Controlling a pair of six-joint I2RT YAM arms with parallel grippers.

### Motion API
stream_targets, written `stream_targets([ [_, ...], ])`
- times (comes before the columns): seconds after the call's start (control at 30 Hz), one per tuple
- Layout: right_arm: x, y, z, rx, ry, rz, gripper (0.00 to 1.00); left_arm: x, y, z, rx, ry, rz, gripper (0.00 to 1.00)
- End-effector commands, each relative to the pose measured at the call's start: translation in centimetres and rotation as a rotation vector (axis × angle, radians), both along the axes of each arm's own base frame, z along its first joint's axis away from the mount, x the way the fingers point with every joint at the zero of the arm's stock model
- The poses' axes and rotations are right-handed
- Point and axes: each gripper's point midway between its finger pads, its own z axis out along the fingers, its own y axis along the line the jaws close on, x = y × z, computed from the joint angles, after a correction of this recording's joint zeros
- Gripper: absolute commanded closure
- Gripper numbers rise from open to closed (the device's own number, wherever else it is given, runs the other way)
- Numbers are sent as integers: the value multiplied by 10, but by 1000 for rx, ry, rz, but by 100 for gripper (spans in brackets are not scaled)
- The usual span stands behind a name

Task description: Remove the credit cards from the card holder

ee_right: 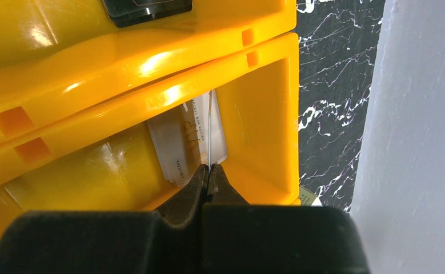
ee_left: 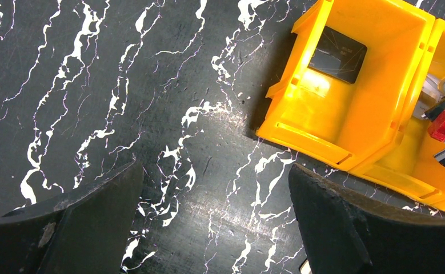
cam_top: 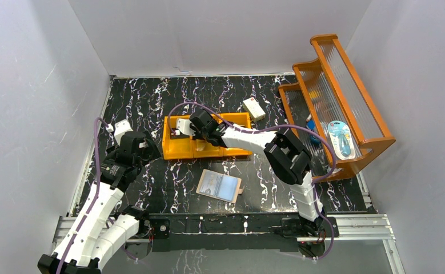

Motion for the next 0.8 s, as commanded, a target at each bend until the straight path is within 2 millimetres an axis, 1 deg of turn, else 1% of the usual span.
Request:
stream_targets([
  [0.0, 16, 3, 13, 7, -55, -10, 99, 1, 4, 8, 9, -25, 18, 2],
  [0.1, 15, 1, 3, -18, -42, -3, 97, 1, 4, 7, 9, -24, 16, 2],
  [0.17, 14, 1, 1, -23, -33, -2, 97, 1, 4, 8, 9, -25, 16, 2],
  [0.27, 13, 3, 8, 10, -30, -14, 98, 1, 4, 8, 8, -26, 17, 2],
  [0.37, 13, 7, 28, 69, -42, -26, 100, 1, 5, 7, 11, -24, 18, 2],
  [0.5, 7, 14, 74, 188, -44, -19, 100, 1, 6, 8, 15, -26, 26, 2],
  [0.57, -2, 19, 94, 257, -19, 2, 100, 0, 7, 9, 17, -29, 34, 2],
  [0.63, -15, 27, 110, 340, 42, 37, 100, 0, 9, 10, 18, -34, 44, 2],
  [0.77, -36, 38, 135, 460, 147, 71, 100, -3, 14, 11, 28, -34, 71, 2],
])
